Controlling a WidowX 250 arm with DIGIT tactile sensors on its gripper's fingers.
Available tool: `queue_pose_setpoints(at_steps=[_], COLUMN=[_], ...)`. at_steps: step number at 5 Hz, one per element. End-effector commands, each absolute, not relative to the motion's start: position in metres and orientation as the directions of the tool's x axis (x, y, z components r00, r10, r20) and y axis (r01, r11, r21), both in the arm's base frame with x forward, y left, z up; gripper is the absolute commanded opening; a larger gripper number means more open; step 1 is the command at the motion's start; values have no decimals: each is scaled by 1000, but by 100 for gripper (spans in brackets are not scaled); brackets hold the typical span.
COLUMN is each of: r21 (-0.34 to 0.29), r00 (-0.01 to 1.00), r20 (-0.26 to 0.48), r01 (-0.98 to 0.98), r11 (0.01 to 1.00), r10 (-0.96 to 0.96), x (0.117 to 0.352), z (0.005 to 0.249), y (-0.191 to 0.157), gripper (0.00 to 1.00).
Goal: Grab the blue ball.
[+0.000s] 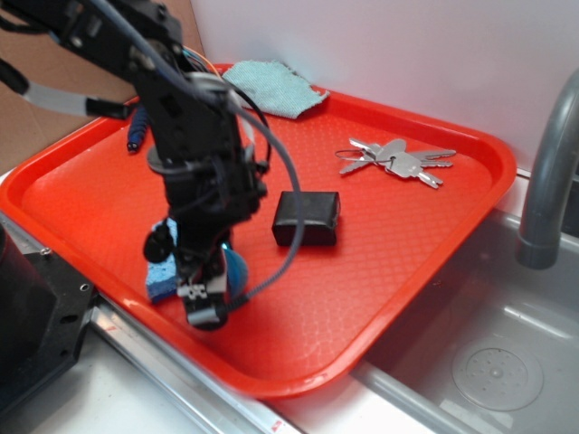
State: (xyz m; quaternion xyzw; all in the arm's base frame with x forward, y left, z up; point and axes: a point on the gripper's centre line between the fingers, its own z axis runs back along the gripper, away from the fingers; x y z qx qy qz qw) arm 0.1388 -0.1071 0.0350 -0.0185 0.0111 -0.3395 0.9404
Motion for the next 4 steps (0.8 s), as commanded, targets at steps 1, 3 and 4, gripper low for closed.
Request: queue_pose_setpoints(at_steps=[1, 3, 4], r21=[-39, -81, -87], r00=[939, 971, 962], r20=[149, 170, 148], r01=[318, -154, -220], r11=[947, 985, 972], r10=[-309, 166, 231], x=[162, 165, 167], z=[124, 222, 252], y=[-61, 35, 54], gripper=[0, 0, 0])
